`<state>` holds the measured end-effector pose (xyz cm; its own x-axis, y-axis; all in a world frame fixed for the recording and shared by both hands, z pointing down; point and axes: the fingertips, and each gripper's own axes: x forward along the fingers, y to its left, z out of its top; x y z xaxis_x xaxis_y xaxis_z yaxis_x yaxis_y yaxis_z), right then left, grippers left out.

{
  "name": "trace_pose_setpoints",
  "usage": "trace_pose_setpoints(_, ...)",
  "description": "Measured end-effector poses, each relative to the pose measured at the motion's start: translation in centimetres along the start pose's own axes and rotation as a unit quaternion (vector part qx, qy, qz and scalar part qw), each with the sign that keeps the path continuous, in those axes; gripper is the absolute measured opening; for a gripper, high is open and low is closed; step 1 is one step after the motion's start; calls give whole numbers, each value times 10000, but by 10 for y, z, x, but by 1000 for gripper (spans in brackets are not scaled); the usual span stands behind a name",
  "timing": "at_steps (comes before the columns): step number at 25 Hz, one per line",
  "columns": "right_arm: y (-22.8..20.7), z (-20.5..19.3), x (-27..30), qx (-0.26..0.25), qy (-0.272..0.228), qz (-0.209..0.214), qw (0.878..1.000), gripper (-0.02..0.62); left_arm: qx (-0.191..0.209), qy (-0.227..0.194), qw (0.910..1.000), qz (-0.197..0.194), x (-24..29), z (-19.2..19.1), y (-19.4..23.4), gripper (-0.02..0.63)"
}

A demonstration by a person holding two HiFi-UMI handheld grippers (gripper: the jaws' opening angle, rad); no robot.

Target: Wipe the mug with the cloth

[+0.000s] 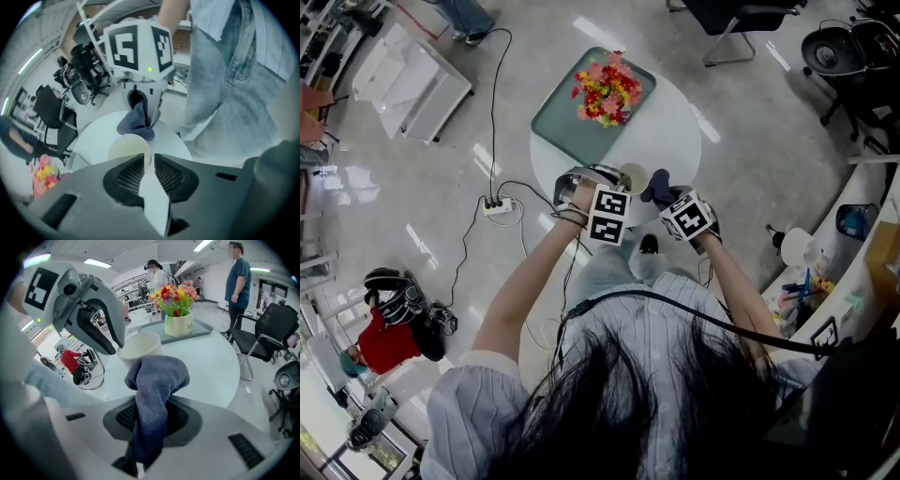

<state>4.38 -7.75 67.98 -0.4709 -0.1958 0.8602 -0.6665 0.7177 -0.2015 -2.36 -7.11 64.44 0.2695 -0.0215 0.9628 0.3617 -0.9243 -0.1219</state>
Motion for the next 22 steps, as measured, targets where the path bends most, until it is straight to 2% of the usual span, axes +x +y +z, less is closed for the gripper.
trace_pose_setpoints(2, 1, 0, 1, 98, -29, 20, 9999, 101, -889, -264, 9954, 226, -7, 7, 5, 51)
trace_pose_setpoints(5, 3, 1, 3, 241, -60, 50, 9997, 101, -2029, -669, 9756, 505, -10, 18, 10, 51)
trace_pose_setpoints(7, 3, 0, 3, 279, -68, 59, 9996, 101, -2527, -729, 9628, 623, -4, 21, 12, 51)
trace_pose_setpoints(9, 4, -2, 3, 305, -76, 67, 9995, 101, -2814, -732, 9544, 673, 4, 24, 11, 51)
trace_pose_setpoints(11, 5, -3, 3, 349, -94, 84, 9993, 101, -2973, -789, 9489, 701, 9, 27, 10, 51)
trace_pose_setpoints(13, 5, -4, 4, 400, -103, 98, 9991, 101, -3018, -738, 9471, 809, 14, 27, 14, 51)
trace_pose_setpoints(15, 5, -4, 3, 419, -101, 108, 9990, 101, -2905, -581, 9511, 874, 17, 24, 16, 51)
trace_pose_setpoints(18, 6, -3, 4, 394, -85, 123, 9991, 101, -2560, -325, 9622, 871, 21, 19, 15, 49)
trace_pose_setpoints(22, 4, -2, 4, 358, -74, 131, 9992, 101, -2368, -351, 9681, 737, 22, 18, 15, 49)
